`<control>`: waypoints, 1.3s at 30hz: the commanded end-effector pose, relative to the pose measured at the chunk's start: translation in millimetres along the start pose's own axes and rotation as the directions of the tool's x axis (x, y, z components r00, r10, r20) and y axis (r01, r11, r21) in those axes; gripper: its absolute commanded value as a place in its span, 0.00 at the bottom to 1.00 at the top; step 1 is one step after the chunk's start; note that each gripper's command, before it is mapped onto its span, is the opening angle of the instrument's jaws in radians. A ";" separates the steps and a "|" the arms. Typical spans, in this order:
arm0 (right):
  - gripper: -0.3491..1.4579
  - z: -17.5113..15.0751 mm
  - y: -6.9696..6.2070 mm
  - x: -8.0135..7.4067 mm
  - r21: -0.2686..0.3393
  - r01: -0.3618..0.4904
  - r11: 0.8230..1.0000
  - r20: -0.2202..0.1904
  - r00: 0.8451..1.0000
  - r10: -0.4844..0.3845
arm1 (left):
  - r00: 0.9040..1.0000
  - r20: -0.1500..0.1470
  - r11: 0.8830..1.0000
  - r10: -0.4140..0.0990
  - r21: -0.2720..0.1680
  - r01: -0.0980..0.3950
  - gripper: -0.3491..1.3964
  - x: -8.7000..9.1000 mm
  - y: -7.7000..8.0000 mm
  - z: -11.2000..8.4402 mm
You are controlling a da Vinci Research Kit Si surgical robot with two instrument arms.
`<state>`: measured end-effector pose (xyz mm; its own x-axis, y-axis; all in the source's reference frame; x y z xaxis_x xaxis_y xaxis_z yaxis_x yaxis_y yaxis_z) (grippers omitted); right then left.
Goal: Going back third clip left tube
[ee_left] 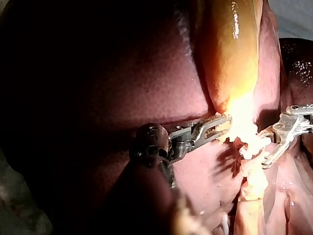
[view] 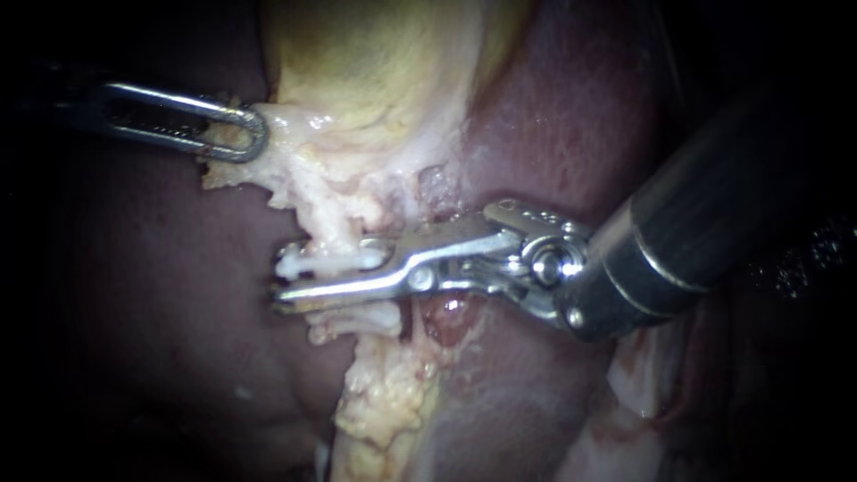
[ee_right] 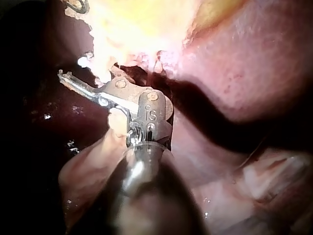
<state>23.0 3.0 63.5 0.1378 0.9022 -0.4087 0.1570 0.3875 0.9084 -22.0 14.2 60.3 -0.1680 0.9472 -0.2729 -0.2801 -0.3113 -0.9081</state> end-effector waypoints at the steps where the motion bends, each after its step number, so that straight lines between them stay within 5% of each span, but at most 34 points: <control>1: 0.46 -0.1 0.3 0.0 -0.015 0.010 1.000 -0.008 1.000 -0.010 | 1.000 0.000 1.000 0.000 -0.001 0.000 0.00 0.0 0.0 0.0; 14: 0.47 -1.6 3.9 -2.4 -0.130 0.163 0.978 -0.037 0.985 -0.169 | 1.000 -0.001 1.000 0.001 0.000 -0.001 0.00 -0.1 0.0 -0.2; 21: 0.47 -2.7 4.1 -2.6 -0.187 0.260 0.947 0.097 0.964 -0.245 | 1.000 0.000 1.000 0.001 0.000 -0.001 0.00 -0.1 -0.1 -0.3; 23: 0.47 -3.0 4.0 -2.7 -0.184 0.283 0.941 0.109 0.958 -0.267 | 1.000 0.000 1.000 0.001 0.000 -0.001 0.00 -0.1 -0.1 -0.3; 27: 0.47 -4.7 3.0 -3.1 -0.177 0.380 0.908 0.133 0.923 -0.360 | 1.000 0.000 1.000 0.001 0.000 -0.001 0.00 -0.2 -0.1 -0.4; 34: 0.47 -9.7 0.3 -4.1 -0.145 0.558 0.817 0.175 0.827 -0.534 | 1.000 0.000 1.000 0.001 -0.001 -0.001 0.00 -0.2 -0.1 -0.5; 39: 0.47 -13.4 -1.2 -3.9 -0.140 0.616 0.775 0.189 0.785 -0.590 | 1.000 0.001 1.000 0.001 -0.001 -0.001 0.00 -0.2 -0.1 -0.5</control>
<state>8.4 1.6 64.9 0.2002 0.4351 -0.8778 0.0716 0.8871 0.4560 -21.5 14.0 60.3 -0.1688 0.9468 -0.2740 -0.2796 -0.3126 -0.9078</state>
